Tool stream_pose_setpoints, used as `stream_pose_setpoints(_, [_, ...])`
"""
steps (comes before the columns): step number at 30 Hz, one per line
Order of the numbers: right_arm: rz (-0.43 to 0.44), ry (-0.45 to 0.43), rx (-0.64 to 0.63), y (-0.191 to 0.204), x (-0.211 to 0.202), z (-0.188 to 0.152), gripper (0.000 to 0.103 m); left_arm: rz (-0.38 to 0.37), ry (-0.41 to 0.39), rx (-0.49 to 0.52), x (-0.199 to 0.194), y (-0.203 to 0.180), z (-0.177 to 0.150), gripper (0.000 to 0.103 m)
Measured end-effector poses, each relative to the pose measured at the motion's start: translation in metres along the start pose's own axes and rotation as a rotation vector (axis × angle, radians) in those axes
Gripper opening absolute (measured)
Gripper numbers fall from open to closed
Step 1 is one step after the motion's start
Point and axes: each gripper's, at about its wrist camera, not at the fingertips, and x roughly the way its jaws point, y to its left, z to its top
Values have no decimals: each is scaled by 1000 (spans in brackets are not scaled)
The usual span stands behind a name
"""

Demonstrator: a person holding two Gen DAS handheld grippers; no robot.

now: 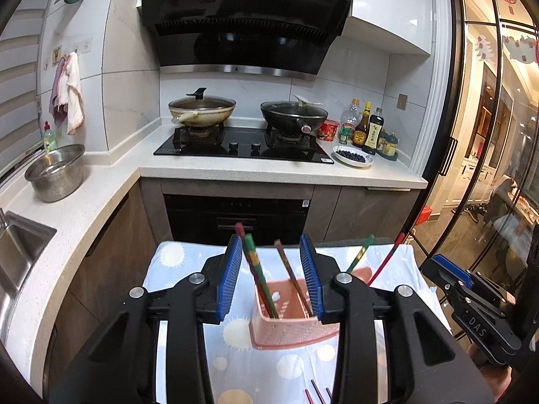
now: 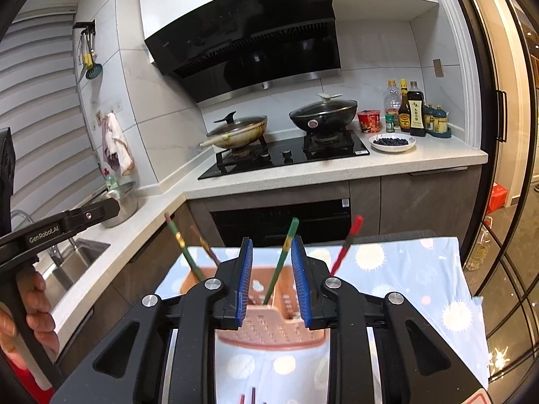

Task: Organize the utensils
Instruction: 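Move both open tools back down to the remaining utensils on the cloth, then grasp the gold spoon with the left tool while the right tool grasps a dark red chopstick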

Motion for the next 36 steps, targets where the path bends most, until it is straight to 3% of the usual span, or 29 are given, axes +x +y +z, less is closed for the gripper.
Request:
stream_pose_setpoints(9, [-29, 102, -51, 4, -29, -71, 24, 36, 99, -5, -4, 6, -69, 34])
stream_pose_setpoints(20, [-93, 266, -107, 1, -77, -189, 24, 54, 296, 3, -13, 0, -189, 34])
stream_pose_setpoints(26, [-77, 361, -115, 6, -101, -247, 24, 49, 394, 7, -23, -6, -245, 34])
stream_pose_setpoints(32, [-38, 427, -135, 16, -112, -283, 24, 38, 464, -2, -34, -14, -286, 34])
stream_pose_setpoints(36, [-11, 445, -124, 18, -115, -291, 22, 27, 487, -3, -40, -22, -297, 34])
